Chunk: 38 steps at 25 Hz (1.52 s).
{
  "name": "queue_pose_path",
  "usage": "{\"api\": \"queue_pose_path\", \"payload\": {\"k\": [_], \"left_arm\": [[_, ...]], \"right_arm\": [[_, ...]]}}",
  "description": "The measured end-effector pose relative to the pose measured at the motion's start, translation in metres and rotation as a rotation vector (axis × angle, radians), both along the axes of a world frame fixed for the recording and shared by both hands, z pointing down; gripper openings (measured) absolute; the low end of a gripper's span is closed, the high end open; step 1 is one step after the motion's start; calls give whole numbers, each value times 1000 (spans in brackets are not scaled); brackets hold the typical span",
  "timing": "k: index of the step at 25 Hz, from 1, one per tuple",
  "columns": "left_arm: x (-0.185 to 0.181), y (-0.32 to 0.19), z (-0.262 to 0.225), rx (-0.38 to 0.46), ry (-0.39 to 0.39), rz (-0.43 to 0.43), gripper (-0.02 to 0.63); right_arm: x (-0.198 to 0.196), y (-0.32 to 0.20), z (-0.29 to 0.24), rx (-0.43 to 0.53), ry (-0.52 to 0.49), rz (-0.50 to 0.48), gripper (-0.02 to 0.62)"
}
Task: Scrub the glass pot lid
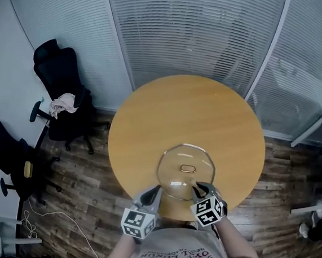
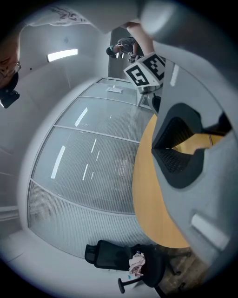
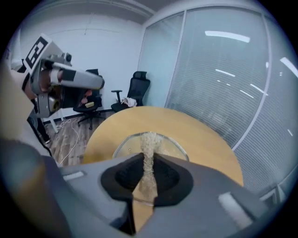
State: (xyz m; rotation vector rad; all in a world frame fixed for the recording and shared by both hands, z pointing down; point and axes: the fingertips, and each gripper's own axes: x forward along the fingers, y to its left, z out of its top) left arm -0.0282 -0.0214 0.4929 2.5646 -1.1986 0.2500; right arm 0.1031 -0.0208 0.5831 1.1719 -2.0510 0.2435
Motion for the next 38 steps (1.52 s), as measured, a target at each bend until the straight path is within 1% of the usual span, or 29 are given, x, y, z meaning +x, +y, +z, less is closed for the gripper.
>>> {"api": "queue_pose_path", "payload": {"k": [3, 6, 11, 16, 21, 32, 35, 38], "left_arm": [[17, -1, -8, 16, -4, 1, 6], [32, -2, -23, 34, 0, 8, 6], [49, -5, -44, 82, 2, 14, 8], [54, -10, -51, 95, 4, 3, 8], [54, -10, -60, 111, 7, -4, 7], [39, -14, -70, 138, -12, -37, 6], [43, -9, -75, 150, -16, -25, 6], [50, -8, -76, 165, -41, -3, 6]], "right_arm": [[25, -7, -33, 110, -68, 83, 58], [46, -10, -58, 198, -115, 128, 58], [66, -8, -91, 300, -182, 174, 57], [82, -5, -119, 402, -231, 232, 55], [82, 3, -131, 434, -274, 223, 54], [71, 15, -142, 463, -286, 176, 52], [71, 18, -145, 469, -288, 168, 52], [74, 17, -145, 466, -291, 163, 52]]}}
